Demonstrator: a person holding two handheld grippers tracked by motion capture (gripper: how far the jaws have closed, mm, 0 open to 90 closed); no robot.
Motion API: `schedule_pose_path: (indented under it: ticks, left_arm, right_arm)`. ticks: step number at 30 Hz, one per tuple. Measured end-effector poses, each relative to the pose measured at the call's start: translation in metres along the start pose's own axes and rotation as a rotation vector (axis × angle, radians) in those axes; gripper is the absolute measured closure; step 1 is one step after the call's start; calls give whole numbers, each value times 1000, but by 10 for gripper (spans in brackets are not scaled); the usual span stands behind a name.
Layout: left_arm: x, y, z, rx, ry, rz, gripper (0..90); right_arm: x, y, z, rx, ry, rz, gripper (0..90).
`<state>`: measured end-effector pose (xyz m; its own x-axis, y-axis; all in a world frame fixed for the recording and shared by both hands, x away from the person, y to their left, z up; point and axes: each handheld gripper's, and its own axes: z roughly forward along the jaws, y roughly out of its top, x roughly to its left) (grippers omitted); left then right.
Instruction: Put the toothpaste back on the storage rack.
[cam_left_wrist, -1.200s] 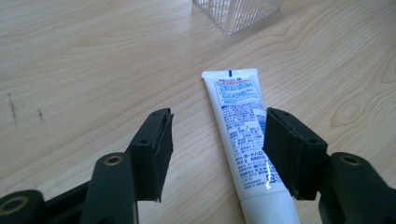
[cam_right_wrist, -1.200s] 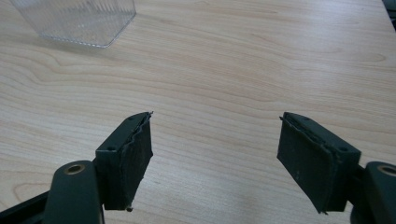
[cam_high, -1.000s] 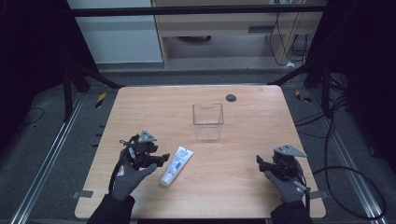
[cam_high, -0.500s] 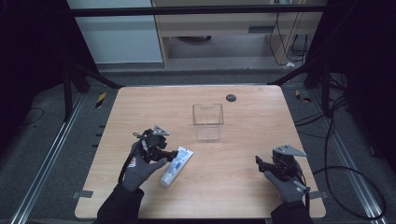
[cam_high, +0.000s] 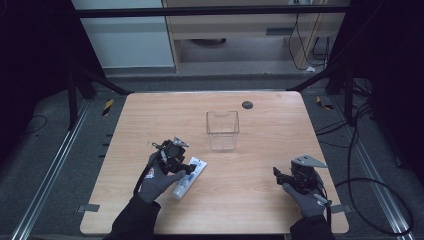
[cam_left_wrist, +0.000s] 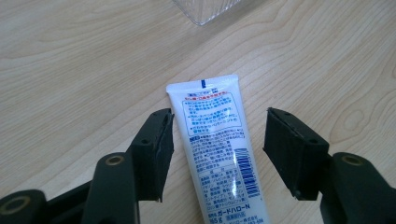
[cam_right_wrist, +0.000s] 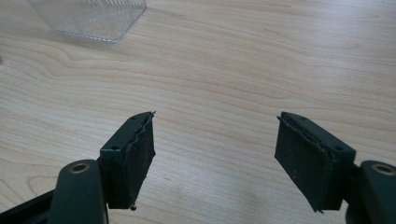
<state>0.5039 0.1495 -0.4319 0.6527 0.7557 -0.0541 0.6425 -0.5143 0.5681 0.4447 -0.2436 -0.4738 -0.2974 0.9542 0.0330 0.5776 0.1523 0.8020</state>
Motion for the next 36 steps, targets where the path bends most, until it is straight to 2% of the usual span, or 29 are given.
schedule_pose_path:
  ticks: [8,17,30,36]
  left_arm:
    - [-1,-1,11,44,2,7,417]
    - [-2,0,20,69,3,13,410]
    - [0,-2,34,105,-11,0,391]
    - [0,-3,40,126,-3,-4,371]
  right_arm:
    - [1,0,2,8,4,-5,281]
    - [1,-1,3,13,11,-9,280]
    - [2,-1,5,25,15,-14,279]
    - [2,-1,6,26,17,-15,278]
